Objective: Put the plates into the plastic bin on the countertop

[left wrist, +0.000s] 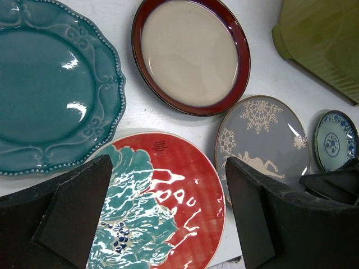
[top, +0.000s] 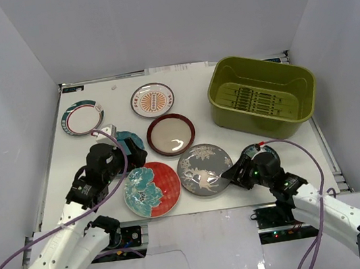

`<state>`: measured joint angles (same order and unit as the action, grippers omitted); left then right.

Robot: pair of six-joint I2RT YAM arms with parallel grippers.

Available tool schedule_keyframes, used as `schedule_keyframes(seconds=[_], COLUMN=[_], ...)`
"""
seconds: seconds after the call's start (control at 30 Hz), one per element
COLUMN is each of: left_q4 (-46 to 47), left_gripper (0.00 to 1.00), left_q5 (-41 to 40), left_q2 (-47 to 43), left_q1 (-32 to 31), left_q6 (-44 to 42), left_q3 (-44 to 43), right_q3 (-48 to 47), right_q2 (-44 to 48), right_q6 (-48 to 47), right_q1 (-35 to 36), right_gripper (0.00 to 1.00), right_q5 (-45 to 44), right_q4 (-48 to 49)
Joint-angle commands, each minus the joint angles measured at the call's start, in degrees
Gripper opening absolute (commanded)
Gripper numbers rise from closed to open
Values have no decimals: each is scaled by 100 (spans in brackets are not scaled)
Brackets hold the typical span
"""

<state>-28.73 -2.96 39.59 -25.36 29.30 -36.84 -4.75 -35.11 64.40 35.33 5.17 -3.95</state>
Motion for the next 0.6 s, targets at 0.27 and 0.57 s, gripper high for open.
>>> schedule_keyframes(seconds=[0.27, 0.57], left_q4=[96, 227], left_gripper=[93, 93], left_q5=[235, 226], left_q2=[-48, -224], left_q1=[-39, -39], left_q6=[-65, -82], left_q3=[10, 19], right_q3=[1134, 1091], right_q2=[-1049, -243], right_q6=[898, 548], right_q1=[0, 0], right_gripper=[52, 9], right_q5=[-174, -490], right_q4=[2407, 1715])
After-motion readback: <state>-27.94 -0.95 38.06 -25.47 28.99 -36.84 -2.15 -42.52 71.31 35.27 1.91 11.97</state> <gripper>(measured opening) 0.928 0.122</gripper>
